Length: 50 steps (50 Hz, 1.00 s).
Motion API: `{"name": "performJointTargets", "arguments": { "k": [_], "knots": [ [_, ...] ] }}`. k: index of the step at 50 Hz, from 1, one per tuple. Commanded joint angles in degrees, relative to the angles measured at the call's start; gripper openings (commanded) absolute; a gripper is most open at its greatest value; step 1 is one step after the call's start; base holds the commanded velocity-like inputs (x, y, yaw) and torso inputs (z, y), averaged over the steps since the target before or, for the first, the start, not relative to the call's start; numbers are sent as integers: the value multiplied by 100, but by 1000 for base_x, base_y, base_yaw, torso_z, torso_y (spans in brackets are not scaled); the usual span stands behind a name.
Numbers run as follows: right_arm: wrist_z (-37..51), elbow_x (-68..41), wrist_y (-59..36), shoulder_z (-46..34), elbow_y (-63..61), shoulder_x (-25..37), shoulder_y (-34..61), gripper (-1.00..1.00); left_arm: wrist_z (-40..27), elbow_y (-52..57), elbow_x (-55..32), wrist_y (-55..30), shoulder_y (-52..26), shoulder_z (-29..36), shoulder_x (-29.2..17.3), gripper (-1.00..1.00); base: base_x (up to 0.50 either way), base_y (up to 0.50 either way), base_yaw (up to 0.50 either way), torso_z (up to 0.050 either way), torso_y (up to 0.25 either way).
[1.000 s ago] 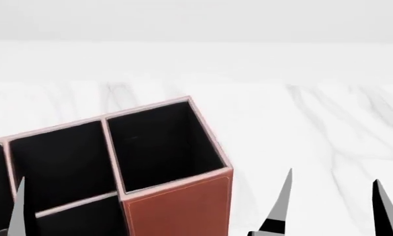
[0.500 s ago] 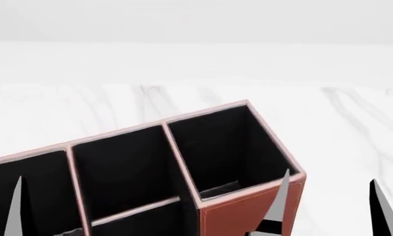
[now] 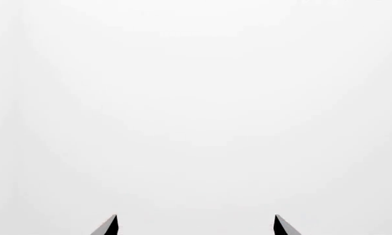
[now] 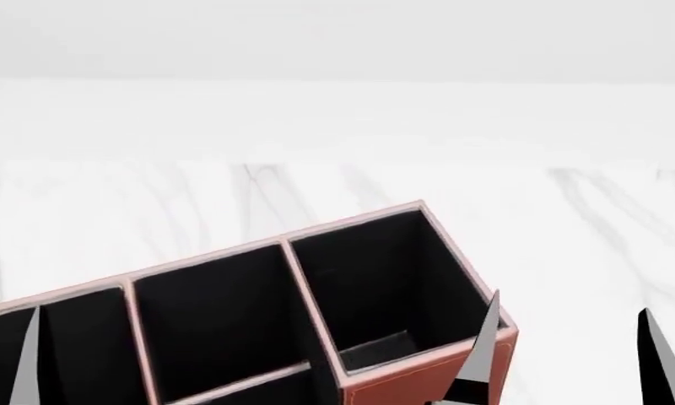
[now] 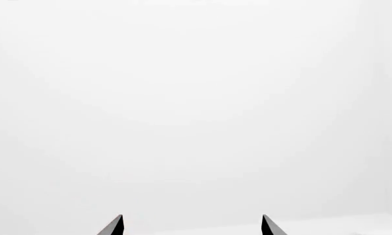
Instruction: Pick up the book and place it in the front compartment of the caddy.
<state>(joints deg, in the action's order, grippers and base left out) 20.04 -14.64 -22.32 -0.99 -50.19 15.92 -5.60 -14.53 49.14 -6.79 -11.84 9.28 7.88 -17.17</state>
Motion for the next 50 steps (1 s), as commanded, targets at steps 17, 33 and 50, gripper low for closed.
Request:
{"name": "performJointTargets", "arguments": {
  "k": [17,33,50],
  "knots": [
    [128,-77,11,-44,-27,121,5,100,76,403,-1308,-348,-151,-220,-159,100,0,0,0,43,0],
    [223,-212,-28,62,-127,205,0,100,200,811,-4076,-189,-1733,683,-1576,100,0,0,0,0,0],
    [288,-240,-25,4,-101,268,16,100,883,355,-5723,-1382,-3346,1515,-1928,100,0,0,0,0,0]
  ]
}}
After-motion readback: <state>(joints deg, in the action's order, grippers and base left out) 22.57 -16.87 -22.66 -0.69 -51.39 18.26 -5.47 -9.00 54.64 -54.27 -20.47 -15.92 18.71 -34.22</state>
